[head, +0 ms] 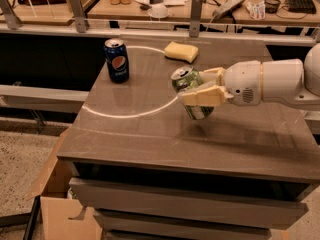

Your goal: Place green can upright

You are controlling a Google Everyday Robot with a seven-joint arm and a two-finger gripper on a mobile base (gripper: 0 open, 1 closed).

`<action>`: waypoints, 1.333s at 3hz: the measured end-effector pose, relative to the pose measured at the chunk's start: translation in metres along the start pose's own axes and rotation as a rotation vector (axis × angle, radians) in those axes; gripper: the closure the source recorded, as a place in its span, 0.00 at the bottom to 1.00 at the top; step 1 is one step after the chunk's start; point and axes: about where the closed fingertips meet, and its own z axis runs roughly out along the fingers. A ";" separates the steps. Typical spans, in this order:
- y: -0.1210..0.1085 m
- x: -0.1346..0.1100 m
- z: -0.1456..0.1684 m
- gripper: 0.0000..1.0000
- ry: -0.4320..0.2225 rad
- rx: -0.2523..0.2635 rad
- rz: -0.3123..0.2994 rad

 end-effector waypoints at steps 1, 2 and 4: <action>0.007 0.003 0.002 1.00 -0.064 -0.038 -0.009; 0.012 0.010 0.006 1.00 -0.121 -0.069 -0.005; 0.018 0.018 0.011 0.59 -0.248 -0.128 -0.005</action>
Offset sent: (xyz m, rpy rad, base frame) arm -0.0166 0.0036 -0.0248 0.2132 -0.0358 0.0890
